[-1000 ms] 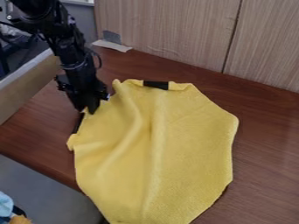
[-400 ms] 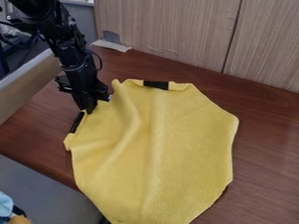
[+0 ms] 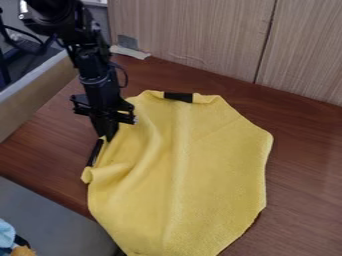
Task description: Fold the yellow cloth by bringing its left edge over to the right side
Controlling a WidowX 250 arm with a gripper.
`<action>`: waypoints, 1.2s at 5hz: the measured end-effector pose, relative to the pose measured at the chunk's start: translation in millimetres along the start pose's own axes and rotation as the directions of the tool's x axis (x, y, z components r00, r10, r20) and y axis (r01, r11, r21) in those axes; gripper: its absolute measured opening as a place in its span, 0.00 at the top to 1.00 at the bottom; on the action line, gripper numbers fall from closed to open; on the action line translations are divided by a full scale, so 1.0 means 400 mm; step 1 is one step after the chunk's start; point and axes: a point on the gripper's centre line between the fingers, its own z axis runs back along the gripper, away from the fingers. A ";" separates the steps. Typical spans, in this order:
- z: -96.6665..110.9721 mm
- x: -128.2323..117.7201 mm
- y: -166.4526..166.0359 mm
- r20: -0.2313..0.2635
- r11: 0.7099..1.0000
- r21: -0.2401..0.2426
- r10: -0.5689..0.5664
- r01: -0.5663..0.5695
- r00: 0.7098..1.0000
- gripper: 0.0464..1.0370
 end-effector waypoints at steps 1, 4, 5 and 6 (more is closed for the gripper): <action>0.057 0.033 -0.040 0.040 1.000 -0.002 0.018 -0.018 0.999 0.99; 0.138 0.157 -0.265 0.120 0.996 -0.024 -0.077 0.081 0.990 0.99; 0.121 0.178 -0.344 0.114 0.993 -0.026 -0.115 0.119 0.987 0.99; 0.077 0.188 -0.427 0.088 0.983 -0.031 -0.176 0.179 0.981 0.99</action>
